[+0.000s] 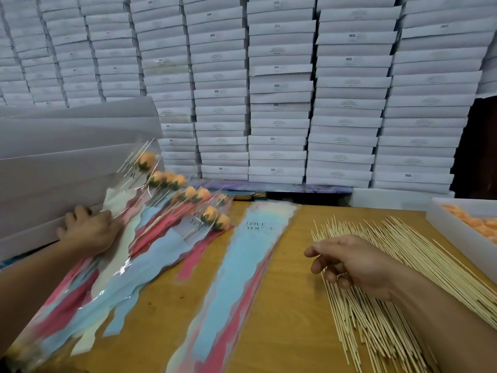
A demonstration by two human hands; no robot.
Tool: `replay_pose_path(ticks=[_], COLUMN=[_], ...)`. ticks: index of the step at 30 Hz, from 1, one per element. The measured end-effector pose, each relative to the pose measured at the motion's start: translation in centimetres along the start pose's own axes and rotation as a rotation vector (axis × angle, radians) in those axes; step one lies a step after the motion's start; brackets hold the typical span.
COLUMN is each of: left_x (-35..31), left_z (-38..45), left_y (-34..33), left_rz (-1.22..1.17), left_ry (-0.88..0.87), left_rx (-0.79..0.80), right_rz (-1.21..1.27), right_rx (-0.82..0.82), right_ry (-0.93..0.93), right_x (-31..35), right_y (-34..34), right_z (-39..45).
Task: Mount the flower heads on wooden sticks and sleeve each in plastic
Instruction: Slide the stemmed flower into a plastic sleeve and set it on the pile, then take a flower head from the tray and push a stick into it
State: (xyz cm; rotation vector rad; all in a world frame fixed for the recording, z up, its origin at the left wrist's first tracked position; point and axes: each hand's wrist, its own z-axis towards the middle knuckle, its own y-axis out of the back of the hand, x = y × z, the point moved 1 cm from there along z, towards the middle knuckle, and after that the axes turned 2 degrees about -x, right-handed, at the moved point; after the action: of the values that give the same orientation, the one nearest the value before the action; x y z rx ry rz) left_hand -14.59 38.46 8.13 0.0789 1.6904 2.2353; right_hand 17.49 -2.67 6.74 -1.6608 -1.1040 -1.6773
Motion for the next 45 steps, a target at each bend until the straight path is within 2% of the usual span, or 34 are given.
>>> replay_pose_path(ticks=[5,8,13,19,22,25,27,29,35,37,40,45], left_x=[0.1,0.5,1.5,0.6,-4.1,-11.4,-16.4,-21.1,-33.1,-35.7,-37.5,-36.7], left_z=[0.6,1.1,1.7,1.5,-1.0,-4.5,-7.1,-10.2,-20.5,-23.2,-26.1,-27.5], left_y=[-1.2,-1.3,-0.9,-0.9,1.0,2.6,3.0,3.1,1.6,0.6,-0.6,-1.9], left_rz=[0.032,0.027,0.003,0.105,0.049,-0.163,-0.196,-0.267,-0.727,-0.827,-0.892,-0.885], left_ry=[-0.043,-0.069,-0.064,-0.092,-0.176,-0.233,-0.371,-0.448,-0.502,-0.465,-0.42,-0.48], left_rx=[0.138,0.138,0.025,-0.267,-0.347,-0.286,-0.263,-0.191,0.075,0.14,0.144,0.002], right_rz=[0.016,0.03,0.107,0.139,0.142,0.129,0.124,0.111,0.061,-0.007,-0.171,-0.499], right_rx=[-0.002,-0.039,-0.134,-0.306,-0.381,-0.414,-0.433,-0.451,-0.498,-0.533,-0.581,-0.593], right_ry=[0.006,0.024,0.048,0.047,0.018,0.0,-0.005,0.0,0.015,0.026,0.058,0.085], right_x=[-0.1,0.0,0.2,-0.3,-0.6,-0.7,-0.8,-0.8,-1.0,-1.3,-1.5,-1.6], right_y=[0.2,0.5,1.9,4.2,4.9,5.3,5.3,5.4,5.5,5.6,5.4,5.2], right_z=[0.2,0.2,0.4,0.6,0.6,0.5,0.5,0.5,0.9,1.0,1.1,1.3])
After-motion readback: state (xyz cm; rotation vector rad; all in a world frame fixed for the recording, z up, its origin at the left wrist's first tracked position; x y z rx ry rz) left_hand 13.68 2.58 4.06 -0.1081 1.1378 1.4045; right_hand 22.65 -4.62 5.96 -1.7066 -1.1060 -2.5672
